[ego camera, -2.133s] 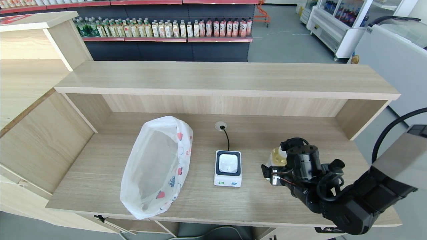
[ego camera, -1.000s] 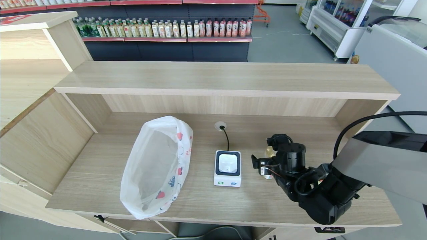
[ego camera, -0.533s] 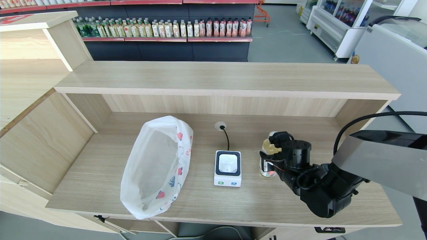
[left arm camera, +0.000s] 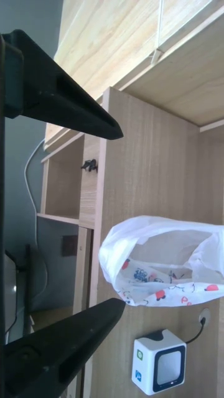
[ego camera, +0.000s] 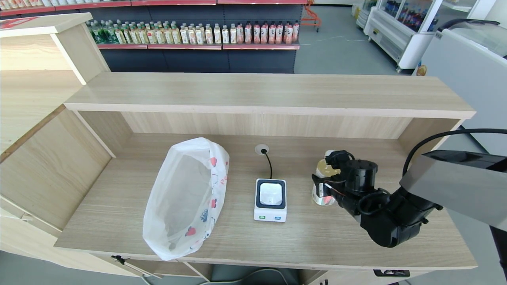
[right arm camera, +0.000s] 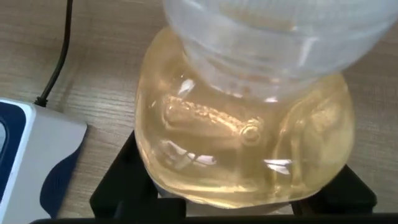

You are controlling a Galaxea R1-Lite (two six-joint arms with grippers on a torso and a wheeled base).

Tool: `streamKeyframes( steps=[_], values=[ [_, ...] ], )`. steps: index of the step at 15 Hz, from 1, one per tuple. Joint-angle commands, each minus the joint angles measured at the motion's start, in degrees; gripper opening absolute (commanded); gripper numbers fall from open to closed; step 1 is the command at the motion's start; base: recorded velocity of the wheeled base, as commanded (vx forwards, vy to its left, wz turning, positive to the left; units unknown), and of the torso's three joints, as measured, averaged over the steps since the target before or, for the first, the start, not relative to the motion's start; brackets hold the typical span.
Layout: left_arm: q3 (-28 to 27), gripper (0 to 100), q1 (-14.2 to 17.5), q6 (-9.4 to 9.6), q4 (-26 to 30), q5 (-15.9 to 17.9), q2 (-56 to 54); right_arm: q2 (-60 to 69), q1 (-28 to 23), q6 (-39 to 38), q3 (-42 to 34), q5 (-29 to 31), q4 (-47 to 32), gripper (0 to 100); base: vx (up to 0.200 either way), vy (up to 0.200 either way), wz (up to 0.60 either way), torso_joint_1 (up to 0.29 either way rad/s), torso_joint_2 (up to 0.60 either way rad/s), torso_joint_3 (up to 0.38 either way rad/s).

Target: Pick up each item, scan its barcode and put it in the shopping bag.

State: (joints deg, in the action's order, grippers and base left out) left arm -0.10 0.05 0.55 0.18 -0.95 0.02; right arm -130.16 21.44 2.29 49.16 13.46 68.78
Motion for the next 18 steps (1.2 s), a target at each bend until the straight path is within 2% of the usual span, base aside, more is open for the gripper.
streamKeyframes(
  steps=[1, 3, 6, 8, 9, 10, 11, 13, 15, 18],
  values=[
    [0.0, 100, 0.0, -0.02, 0.0, 0.0, 0.0, 7.8, -0.4, -3.1, -1.3, -5.2, -0.9, 0, 0.000, 0.000, 0.00, 0.000, 0.00, 0.000],
    [0.0, 100, 0.0, -0.02, 0.0, 0.0, 0.0, 18.2, -3.5, -7.0, -3.2, -16.5, -7.9, 0, 0.000, 0.000, 0.00, 0.000, 0.00, 0.000],
    [0.0, 100, 0.0, -0.02, 0.0, 0.0, 0.0, 31.8, -9.2, -12.5, -5.1, -41.1, -17.1, 0, 0.000, 0.000, 0.00, 0.000, 0.00, 0.000],
    [0.0, 100, 0.0, -0.02, 0.0, 0.0, 0.0, 37.7, -10.7, -14.4, -7.1, -54.1, -18.9, 0, 0.000, 0.000, 0.00, 0.000, 0.00, 0.000],
    [0.0, 100, 0.0, 0.07, 0.0, 0.0, 0.0, 38.9, -10.7, -15.0, -7.8, -56.5, -19.2, 0, 0.000, 0.000, 0.00, 0.000, 0.00, 0.000],
    [0.0, 100, 0.0, -0.02, 0.0, 0.0, 0.0, 42.5, -10.3, -15.4, -10.8, -63.6, -19.3, 0, 0.000, 0.000, 0.00, 0.000, 0.00, 0.000],
    [0.0, 100, 0.0, -0.02, 0.0, 0.0, 0.0, 44.8, -9.2, -15.4, -13.2, -67.2, -19.3, 0, 0.000, 0.000, 0.00, 0.000, 0.00, 0.000],
    [0.0, 100, 0.0, 0.07, 0.0, 0.0, 0.0, 48.0, -6.9, -15.4, -16.7, -70.9, -19.4, 0, 0.000, 0.000, 0.00, 0.000, 0.00, 0.000],
    [0.1, 100, 0.0, 0.07, 0.0, 0.0, 0.0, 48.9, -4.2, -15.1, -18.8, -71.6, -19.5, 0, 0.000, 0.000, 0.00, 0.000, 0.00, 0.000],
    [0.0, 100, 0.0, 0.07, 0.0, 0.0, 0.0, 46.8, -3.8, -13.9, -19.7, -71.6, -19.6, 0, 0.000, 0.000, 0.00, 0.000, 0.00, 0.000]
  ],
)
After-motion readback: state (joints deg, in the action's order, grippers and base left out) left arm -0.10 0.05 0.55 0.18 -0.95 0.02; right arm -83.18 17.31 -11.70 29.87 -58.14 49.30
